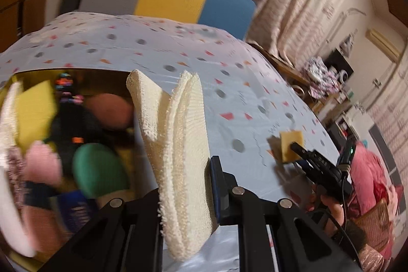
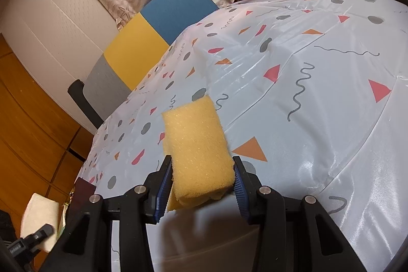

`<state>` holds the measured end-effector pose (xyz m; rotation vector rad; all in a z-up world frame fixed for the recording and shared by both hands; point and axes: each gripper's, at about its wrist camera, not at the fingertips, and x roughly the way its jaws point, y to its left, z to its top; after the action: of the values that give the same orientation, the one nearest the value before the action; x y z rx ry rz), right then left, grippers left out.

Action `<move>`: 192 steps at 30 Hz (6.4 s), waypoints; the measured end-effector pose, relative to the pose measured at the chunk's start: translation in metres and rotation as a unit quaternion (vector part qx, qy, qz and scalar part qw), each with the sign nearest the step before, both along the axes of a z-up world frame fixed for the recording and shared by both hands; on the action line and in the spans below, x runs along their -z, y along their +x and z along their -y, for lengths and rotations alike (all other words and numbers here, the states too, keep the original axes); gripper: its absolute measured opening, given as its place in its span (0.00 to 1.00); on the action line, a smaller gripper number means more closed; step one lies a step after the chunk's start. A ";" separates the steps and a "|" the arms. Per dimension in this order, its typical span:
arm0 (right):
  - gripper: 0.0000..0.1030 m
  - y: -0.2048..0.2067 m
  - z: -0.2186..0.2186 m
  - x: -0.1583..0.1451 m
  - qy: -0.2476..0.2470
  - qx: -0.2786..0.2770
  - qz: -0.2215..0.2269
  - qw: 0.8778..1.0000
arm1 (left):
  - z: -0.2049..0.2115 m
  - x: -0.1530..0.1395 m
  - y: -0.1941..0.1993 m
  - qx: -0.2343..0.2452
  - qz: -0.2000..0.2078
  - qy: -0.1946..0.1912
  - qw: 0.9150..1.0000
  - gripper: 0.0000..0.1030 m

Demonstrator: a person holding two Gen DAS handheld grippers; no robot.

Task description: Organize rigid objects

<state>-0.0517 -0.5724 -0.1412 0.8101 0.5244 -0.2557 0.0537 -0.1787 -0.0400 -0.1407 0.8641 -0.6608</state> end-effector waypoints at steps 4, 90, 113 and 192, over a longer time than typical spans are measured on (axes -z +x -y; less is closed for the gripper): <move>0.43 0.001 -0.001 -0.001 -0.004 0.000 -0.005 1.000 | -0.039 -0.005 0.012 -0.039 0.005 -0.005 0.999 0.13; 1.00 0.096 -0.351 -0.112 -0.162 -0.266 -0.080 0.947 | -0.199 -0.033 -0.041 -0.326 0.075 0.188 0.923 0.72; 1.00 0.066 -0.418 -0.140 -0.261 -0.240 -0.181 0.917 | -0.209 -0.044 -0.043 -0.351 0.034 0.237 0.905 0.72; 1.00 0.066 -0.416 -0.141 -0.253 -0.203 -0.197 0.925 | -0.200 -0.051 -0.048 -0.304 0.015 0.216 0.928 0.72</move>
<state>0.0144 -0.1569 -0.0001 0.1290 0.9433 -0.1562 0.0057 0.0217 0.0108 0.0048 0.8581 0.1153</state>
